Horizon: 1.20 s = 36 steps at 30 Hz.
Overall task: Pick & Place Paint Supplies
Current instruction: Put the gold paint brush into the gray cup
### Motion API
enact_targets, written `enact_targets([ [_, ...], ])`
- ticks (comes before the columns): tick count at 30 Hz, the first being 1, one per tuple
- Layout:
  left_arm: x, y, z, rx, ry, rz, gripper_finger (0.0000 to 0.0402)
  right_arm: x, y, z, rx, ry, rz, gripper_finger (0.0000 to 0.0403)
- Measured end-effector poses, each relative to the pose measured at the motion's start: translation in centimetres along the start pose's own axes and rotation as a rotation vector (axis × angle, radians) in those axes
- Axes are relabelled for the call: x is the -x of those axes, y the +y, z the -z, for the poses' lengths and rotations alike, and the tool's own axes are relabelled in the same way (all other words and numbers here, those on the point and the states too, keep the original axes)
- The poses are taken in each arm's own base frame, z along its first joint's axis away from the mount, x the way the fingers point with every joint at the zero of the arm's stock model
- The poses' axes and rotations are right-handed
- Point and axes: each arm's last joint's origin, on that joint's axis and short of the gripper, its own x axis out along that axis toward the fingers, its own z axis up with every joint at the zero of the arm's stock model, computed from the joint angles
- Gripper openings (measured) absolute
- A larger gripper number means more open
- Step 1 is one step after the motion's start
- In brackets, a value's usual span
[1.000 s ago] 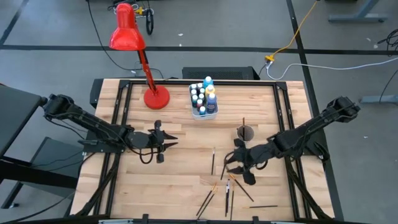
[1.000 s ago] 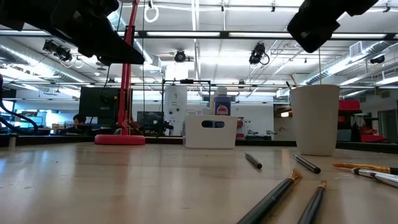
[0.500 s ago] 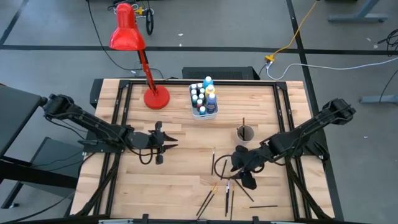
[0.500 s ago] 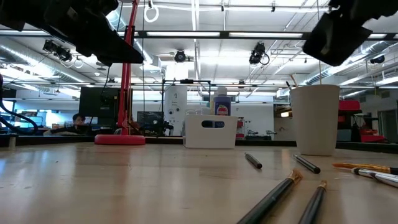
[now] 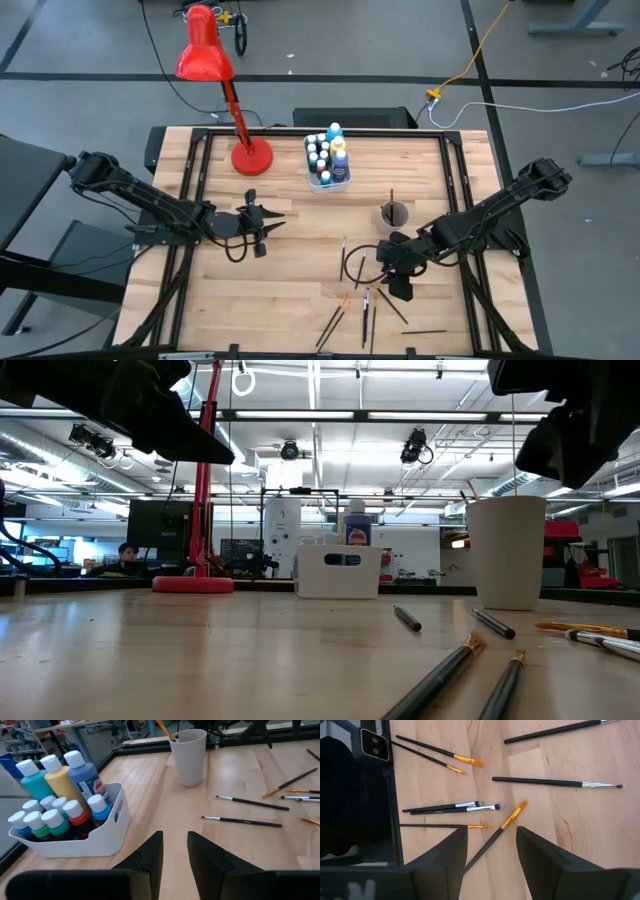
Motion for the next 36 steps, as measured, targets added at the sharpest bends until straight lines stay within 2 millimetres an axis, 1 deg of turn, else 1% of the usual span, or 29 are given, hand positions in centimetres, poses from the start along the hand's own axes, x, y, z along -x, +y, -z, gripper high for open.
enact_targets([
  [9, 0.0, -0.1, 0.0, -0.012, 0.002, 0.033, 0.0096, 0.0, -0.1, 0.0, -0.036, 0.003, 0.006, 0.0169],
  [15, 0.0, -0.1, 0.0, -0.068, -0.004, 0.031, 0.0096, 0.0, -0.5, 0.3, -0.075, 0.013, 0.067, 0.0169],
  [19, 0.0, -0.1, -0.3, -0.051, -0.030, 0.032, 0.0096, 0.0, -0.7, 0.5, -0.115, 0.026, 0.090, 0.0169],
  [27, 0.0, -0.1, -0.5, -0.049, -0.041, 0.032, 0.0096, 0.0, -0.7, 0.5, -0.109, 0.022, 0.095, 0.0169],
  [30, 0.0, -0.1, -0.5, -0.058, -0.041, 0.032, 0.0096, -0.3, -0.7, 0.5, -0.109, 0.029, 0.103, 0.0169],
  [36, 0.0, -0.1, -0.5, -0.059, -0.041, 0.032, 0.0096, -1.4, -0.9, 0.7, -0.097, 0.064, 0.132, 0.0169],
])
